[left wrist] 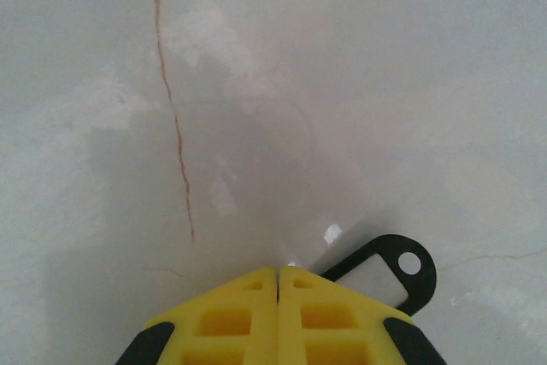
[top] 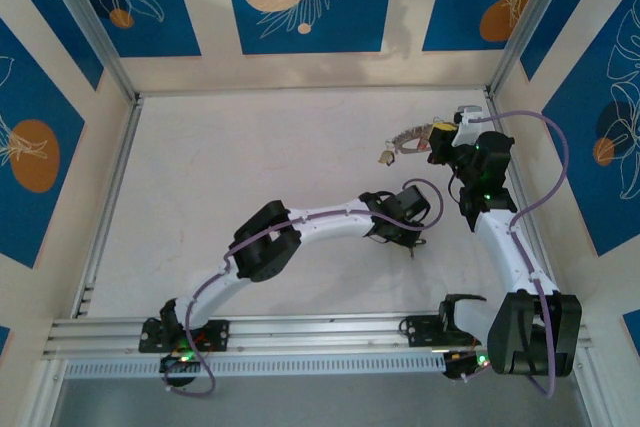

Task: Put the keys on the keyring

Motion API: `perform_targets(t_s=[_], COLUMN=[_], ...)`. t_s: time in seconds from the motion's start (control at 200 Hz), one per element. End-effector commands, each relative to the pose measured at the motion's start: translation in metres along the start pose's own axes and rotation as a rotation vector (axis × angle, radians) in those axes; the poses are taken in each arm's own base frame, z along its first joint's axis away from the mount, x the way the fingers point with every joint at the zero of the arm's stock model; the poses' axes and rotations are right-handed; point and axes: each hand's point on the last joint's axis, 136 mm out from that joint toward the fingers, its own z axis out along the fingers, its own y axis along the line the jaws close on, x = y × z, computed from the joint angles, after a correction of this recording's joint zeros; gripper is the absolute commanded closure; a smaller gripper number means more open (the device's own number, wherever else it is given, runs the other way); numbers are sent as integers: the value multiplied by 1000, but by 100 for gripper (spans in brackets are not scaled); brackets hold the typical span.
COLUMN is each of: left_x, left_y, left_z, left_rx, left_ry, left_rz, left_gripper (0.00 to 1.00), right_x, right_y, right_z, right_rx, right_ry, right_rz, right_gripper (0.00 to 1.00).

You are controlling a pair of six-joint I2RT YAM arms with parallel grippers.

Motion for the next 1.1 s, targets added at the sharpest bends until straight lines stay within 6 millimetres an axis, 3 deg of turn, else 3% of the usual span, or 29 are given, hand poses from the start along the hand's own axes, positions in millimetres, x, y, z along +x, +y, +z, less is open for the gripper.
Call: perform_targets(t_s=[0.0,0.125,0.375,0.625,0.825,1.095], left_x=[3,-2,-9,17,35,60], left_y=[1,2,12,72,106,165], left_z=[-14,-33,-95,-137,-179,-243], left_rx=[7,24,-11,-186,-252,-335], left_ry=[12,-25,-127,-116,-207,-242], left_rz=[26,56,143,163,173,118], left_gripper=[100,100,100,100,100,100], right_x=[-17,-17,-11,8,30,68], right_y=[3,5,13,41,77,129], right_z=[-3,-3,-1,8,14,3], right_rx=[-16,-25,-56,-119,-205,-376], right_ry=[-65,-61,-44,6,54,96], right_rz=[-28,-34,-38,-99,-161,-252], right_gripper=[100,100,100,100,100,100])
